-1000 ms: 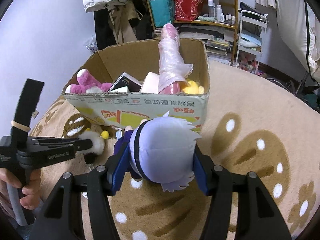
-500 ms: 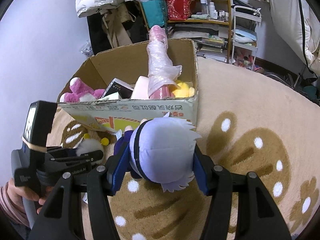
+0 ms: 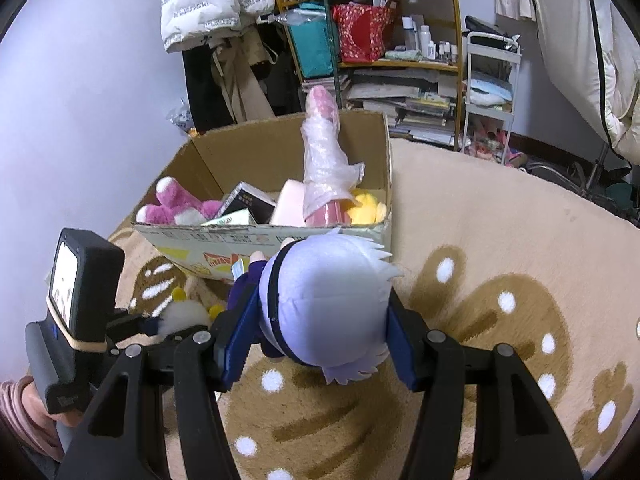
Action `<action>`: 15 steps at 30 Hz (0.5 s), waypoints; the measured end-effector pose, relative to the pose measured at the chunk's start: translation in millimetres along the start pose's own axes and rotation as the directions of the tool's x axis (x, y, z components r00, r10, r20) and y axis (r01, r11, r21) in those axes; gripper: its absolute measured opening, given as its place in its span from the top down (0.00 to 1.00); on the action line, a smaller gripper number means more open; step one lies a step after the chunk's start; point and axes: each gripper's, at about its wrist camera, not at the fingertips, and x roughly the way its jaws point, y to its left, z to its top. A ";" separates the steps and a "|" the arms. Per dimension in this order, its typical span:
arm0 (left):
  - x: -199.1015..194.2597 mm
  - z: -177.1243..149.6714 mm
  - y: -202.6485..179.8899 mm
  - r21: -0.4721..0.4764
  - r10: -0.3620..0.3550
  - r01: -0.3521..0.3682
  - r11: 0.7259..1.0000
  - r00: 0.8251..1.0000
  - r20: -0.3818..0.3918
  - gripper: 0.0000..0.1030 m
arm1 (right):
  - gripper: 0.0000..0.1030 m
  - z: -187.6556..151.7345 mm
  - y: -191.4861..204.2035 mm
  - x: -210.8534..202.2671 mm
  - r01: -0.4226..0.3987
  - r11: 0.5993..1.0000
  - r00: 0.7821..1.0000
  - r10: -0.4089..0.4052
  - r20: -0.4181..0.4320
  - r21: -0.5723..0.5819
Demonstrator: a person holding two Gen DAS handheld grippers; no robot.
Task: Organize soft objects
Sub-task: 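Lift the white-haired doll with the right tool while the left tool holds the fluffy plush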
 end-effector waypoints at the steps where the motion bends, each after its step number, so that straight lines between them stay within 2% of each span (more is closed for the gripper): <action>1: -6.5 -2.2 -2.1 0.009 0.013 -0.013 1.000 1.000 0.022 0.74 | 0.39 -0.1 -0.3 -2.9 -0.003 1.000 1.000 0.003 0.008 0.001; 2: -11.7 -3.3 -3.7 0.011 0.012 -0.012 1.000 0.999 0.036 0.79 | 0.39 -0.1 0.2 -6.0 -0.005 1.000 1.000 0.005 0.018 0.003; 6: -34.6 -4.7 -4.0 -0.017 -0.012 0.013 1.000 0.997 0.078 0.80 | 0.39 0.9 3.9 -18.1 -0.007 1.000 0.998 0.008 0.060 -0.007; 8: -41.5 -7.1 -2.9 -0.029 -0.024 0.027 0.999 0.996 0.084 0.88 | 0.39 1.7 5.7 -23.1 -0.010 1.000 0.997 0.012 0.077 -0.014; 12: -47.7 -9.4 14.3 -0.072 -0.056 0.062 0.995 0.994 0.090 0.90 | 0.39 2.1 7.0 -30.5 -0.013 1.000 0.995 0.015 0.102 -0.017; 13: -50.2 -3.2 18.2 -0.078 -0.055 0.063 0.995 0.994 0.097 1.00 | 0.39 2.8 6.8 -31.3 -0.014 1.000 0.994 0.016 0.106 -0.017; 15: -49.6 0.0 28.5 -0.092 -0.074 0.084 0.992 0.992 0.106 1.00 | 0.39 3.5 6.4 -34.2 -0.016 1.000 0.993 0.017 0.116 -0.017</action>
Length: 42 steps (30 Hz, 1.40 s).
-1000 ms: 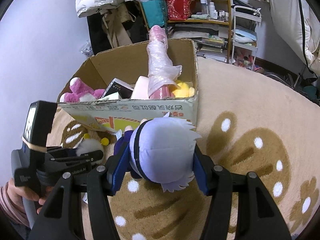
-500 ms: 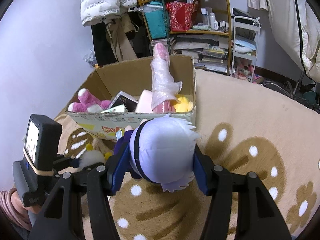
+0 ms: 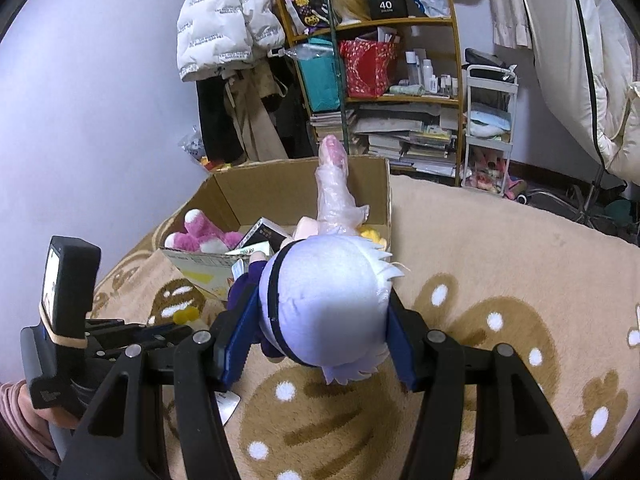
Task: Organize soft objects
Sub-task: 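Lift the white-haired doll with the right tool while the left tool holds the fluffy plush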
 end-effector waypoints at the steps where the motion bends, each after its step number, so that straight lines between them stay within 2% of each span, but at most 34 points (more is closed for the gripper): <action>1: -1.0 3.9 1.5 -0.005 -0.005 0.005 1.000 1.000 0.006 1.00 | 0.39 0.4 -0.1 -1.5 -0.001 1.000 1.000 0.001 0.006 0.001; 9: 9.2 12.5 17.7 -0.035 0.004 -0.004 0.999 1.000 -0.003 1.00 | 0.39 1.1 -2.4 -4.5 -0.001 1.000 1.000 0.001 0.014 0.008; 12: 24.1 15.7 27.0 -0.092 -0.030 0.025 0.995 0.998 -0.055 0.94 | 0.39 1.0 -3.4 -4.3 -0.002 1.000 1.000 0.002 0.010 0.008; 14: 30.9 17.3 32.4 -0.119 -0.022 0.014 0.993 0.997 -0.068 0.87 | 0.39 0.7 -3.8 -3.8 -0.004 1.000 1.000 0.004 0.008 0.009; 18: 46.8 20.1 37.4 -0.144 -0.035 0.020 0.989 0.994 -0.104 0.83 | 0.39 -0.7 -4.3 -1.2 -0.004 1.000 1.000 0.004 0.005 0.015; 20: 55.1 20.7 38.2 -0.155 -0.057 0.037 0.987 0.991 -0.124 0.73 | 0.39 -1.6 -5.9 0.7 -0.005 1.000 1.000 0.005 0.000 0.021; 23: 63.9 21.7 37.8 -0.146 -0.044 0.025 0.989 0.991 -0.130 0.70 | 0.39 -2.1 -8.2 4.2 -0.002 0.999 1.000 0.002 -0.007 0.034; 26: 76.8 22.6 37.3 -0.147 -0.062 0.039 0.988 0.986 -0.158 0.67 | 0.39 -1.4 -9.9 7.9 0.000 0.999 1.000 0.001 -0.013 0.049; 33: 90.0 22.4 30.7 -0.131 -0.037 0.014 0.991 0.985 -0.171 0.67 | 0.39 -1.4 -11.2 13.2 0.000 0.998 1.000 0.002 -0.025 0.066; 38: 89.3 18.9 18.2 -0.072 0.014 -0.025 0.997 0.987 -0.157 0.77 | 0.39 -0.3 -10.4 14.3 0.001 0.998 1.000 0.000 -0.026 0.064; 42: 85.0 17.6 16.0 -0.082 0.006 -0.019 0.996 0.988 -0.154 0.78 | 0.39 0.1 -9.4 14.0 0.002 0.998 1.000 -0.001 -0.025 0.056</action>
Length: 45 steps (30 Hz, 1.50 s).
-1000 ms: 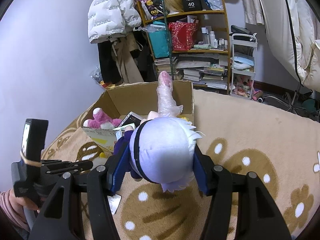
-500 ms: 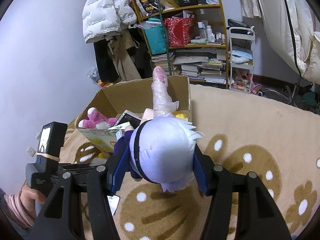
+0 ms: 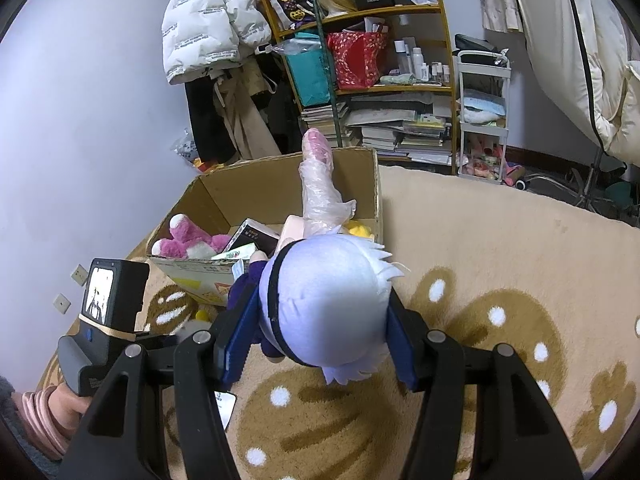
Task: Organize soft objects
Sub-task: 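Lift the white-haired doll with the right tool while the left tool holds the fluffy plush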
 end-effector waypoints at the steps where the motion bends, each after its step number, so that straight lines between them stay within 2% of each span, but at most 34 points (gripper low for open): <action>1: -1.5 -0.5 -0.6 -0.001 -0.003 0.003 1.000 1.000 -0.001 0.78 | 0.39 0.2 0.5 -0.2 0.001 1.000 1.000 -0.001 0.000 -0.004; 6: -9.7 -1.4 5.5 -0.031 -0.041 0.041 0.999 0.999 -0.005 0.78 | 0.39 1.2 2.3 -2.8 0.003 1.000 1.000 -0.003 0.006 -0.013; 11: -21.9 0.6 22.8 -0.075 -0.064 0.066 0.995 0.997 0.036 0.78 | 0.39 0.6 3.9 -8.8 0.006 1.000 1.000 -0.005 0.017 -0.021; 14: -31.5 -0.4 31.0 -0.096 -0.054 0.059 0.994 0.997 0.063 0.78 | 0.39 1.6 3.7 -13.1 0.007 1.000 0.999 -0.006 0.034 -0.022; 18: -59.4 -4.1 34.7 -0.090 -0.022 0.036 0.995 0.988 0.154 0.78 | 0.39 5.4 5.2 -21.5 0.008 0.999 0.997 -0.006 0.071 -0.032; 23: -96.4 -12.4 22.7 -0.077 -0.049 0.071 0.995 0.965 0.259 0.78 | 0.39 11.0 5.8 -30.7 0.001 0.999 0.994 0.003 0.112 -0.036; 27: -122.7 -12.4 15.9 -0.063 -0.044 0.071 0.996 0.934 0.355 0.78 | 0.39 14.1 5.7 -34.7 -0.001 0.999 0.991 0.006 0.135 -0.035; 33: -163.4 -10.3 4.7 -0.012 -0.053 0.069 0.998 0.853 0.518 0.79 | 0.39 22.0 6.4 -41.3 -0.005 0.999 0.982 0.012 0.187 -0.040; 36: -178.4 -5.2 -4.6 0.030 -0.060 0.052 0.998 0.804 0.592 0.80 | 0.39 27.3 8.2 -41.7 -0.003 0.999 0.977 0.013 0.211 -0.045; 38: -183.8 0.0 -11.0 0.064 -0.075 0.045 0.997 0.781 0.620 0.80 | 0.39 32.6 8.9 -40.0 -0.003 0.999 0.975 0.014 0.224 -0.047; 39: -184.4 2.9 -13.4 0.074 -0.082 0.045 0.996 0.776 0.626 0.80 | 0.39 34.8 9.3 -38.7 -0.003 0.999 0.974 0.014 0.227 -0.048; 40: -182.6 6.4 -14.5 0.079 -0.082 0.042 0.996 0.780 0.620 0.80 | 0.39 37.2 9.9 -37.2 -0.001 0.999 0.973 0.013 0.231 -0.052; 43: -163.4 19.9 -12.6 0.069 -0.086 0.058 0.996 0.830 0.551 0.80 | 0.39 44.2 9.8 -29.7 -0.003 0.999 0.973 0.015 0.230 -0.051; 45: -149.5 21.3 -10.6 0.060 -0.075 0.051 0.997 0.854 0.515 0.80 | 0.39 45.8 8.9 -25.7 -0.004 0.999 0.974 0.016 0.226 -0.055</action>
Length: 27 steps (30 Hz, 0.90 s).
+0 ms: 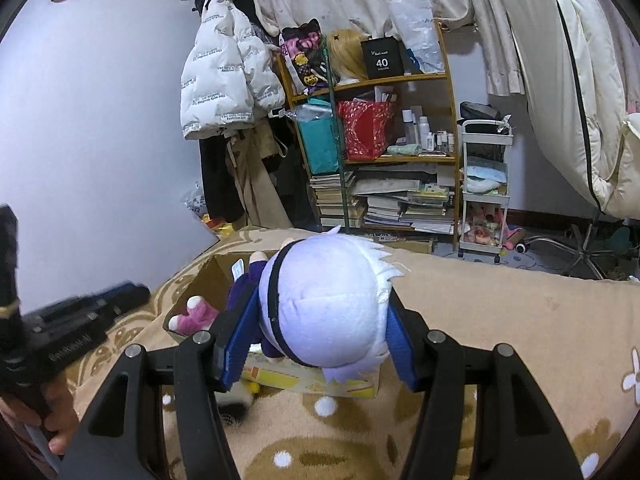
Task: Organize soft objects
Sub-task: 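Lift the white-haired doll with the right tool while the left tool holds the fluffy plush, then raise both held plush dolls up over the box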
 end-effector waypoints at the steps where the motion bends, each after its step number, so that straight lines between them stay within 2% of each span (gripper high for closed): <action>1: 6.7 -3.5 1.4 0.000 0.001 -0.001 1.000 1.000 -0.029 0.80 | 0.39 -0.7 -0.2 2.1 0.000 1.000 1.000 0.000 -0.004 -0.001; 4: 23.4 -12.9 7.8 -0.028 -0.009 0.006 1.000 0.994 -0.113 0.78 | 0.39 -1.5 -0.6 7.9 -0.010 1.000 1.000 0.010 -0.019 0.004; 7: 38.5 -22.1 16.0 -0.082 -0.029 0.013 0.997 0.981 -0.192 0.72 | 0.39 -1.1 0.5 9.9 -0.025 1.000 0.999 0.025 -0.021 -0.002; 9: 47.6 -29.6 20.9 -0.101 -0.027 0.004 0.995 0.972 -0.232 0.58 | 0.39 -1.0 0.2 10.0 -0.028 1.000 0.999 0.028 -0.021 -0.013; 10: 51.3 -32.6 23.2 -0.111 -0.023 -0.004 0.994 0.969 -0.247 0.43 | 0.39 -0.6 0.7 10.2 -0.029 0.999 0.999 0.029 -0.021 -0.015; 11: 54.2 -35.4 25.8 -0.118 -0.020 -0.011 0.993 0.967 -0.254 0.37 | 0.39 -0.1 0.6 10.8 -0.031 0.999 0.999 0.031 -0.019 -0.016; 13: 58.6 -39.7 28.3 -0.125 -0.004 -0.030 0.992 0.965 -0.264 0.36 | 0.39 0.8 -0.2 11.2 -0.035 0.999 0.999 0.035 -0.018 -0.013; 16: 70.8 -45.1 29.9 -0.131 -0.012 -0.029 0.991 0.952 -0.306 0.25 | 0.39 1.5 -1.5 11.5 -0.038 0.999 0.999 0.038 -0.020 -0.004; 20: 86.1 -52.4 27.8 -0.124 -0.014 -0.030 0.992 0.940 -0.341 0.21 | 0.39 2.3 -7.3 12.5 -0.044 0.999 0.999 0.044 -0.023 0.020; 27: 116.3 -71.9 13.1 -0.060 0.002 -0.030 0.998 0.906 -0.423 0.17 | 0.39 2.5 -16.4 16.1 -0.050 0.997 0.998 0.052 -0.027 0.065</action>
